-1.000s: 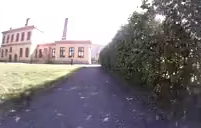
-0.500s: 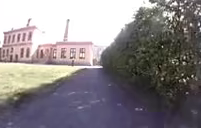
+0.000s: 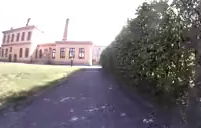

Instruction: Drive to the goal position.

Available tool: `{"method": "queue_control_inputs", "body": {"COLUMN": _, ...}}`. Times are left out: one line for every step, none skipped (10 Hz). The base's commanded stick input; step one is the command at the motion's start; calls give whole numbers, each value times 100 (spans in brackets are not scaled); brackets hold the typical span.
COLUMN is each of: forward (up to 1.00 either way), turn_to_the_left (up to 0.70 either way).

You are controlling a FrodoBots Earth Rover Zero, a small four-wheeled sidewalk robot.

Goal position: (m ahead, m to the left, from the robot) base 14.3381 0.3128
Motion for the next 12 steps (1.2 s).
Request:
{"method": "queue_control_inputs", "body": {"forward": 70, "turn_to_the_left": 0}}
{"method": "queue_control_inputs", "body": {"forward": 70, "turn_to_the_left": 0}}
{"method": "queue_control_inputs", "body": {"forward": 70, "turn_to_the_left": 0}}
{"method": "queue_control_inputs", "body": {"forward": 70, "turn_to_the_left": 0}}
{"method": "queue_control_inputs", "body": {"forward": 70, "turn_to_the_left": 0}}
{"method": "queue_control_inputs", "body": {"forward": 70, "turn_to_the_left": 0}}
{"method": "queue_control_inputs", "body": {"forward": 70, "turn_to_the_left": 0}}
{"method": "queue_control_inputs", "body": {"forward": 70, "turn_to_the_left": 0}}
{"method": "queue_control_inputs", "body": {"forward": 70, "turn_to_the_left": 0}}
{"method": "queue_control_inputs", "body": {"forward": 70, "turn_to_the_left": 0}}
{"method": "queue_control_inputs", "body": {"forward": 70, "turn_to_the_left": 18}}
{"method": "queue_control_inputs", "body": {"forward": 70, "turn_to_the_left": 23}}
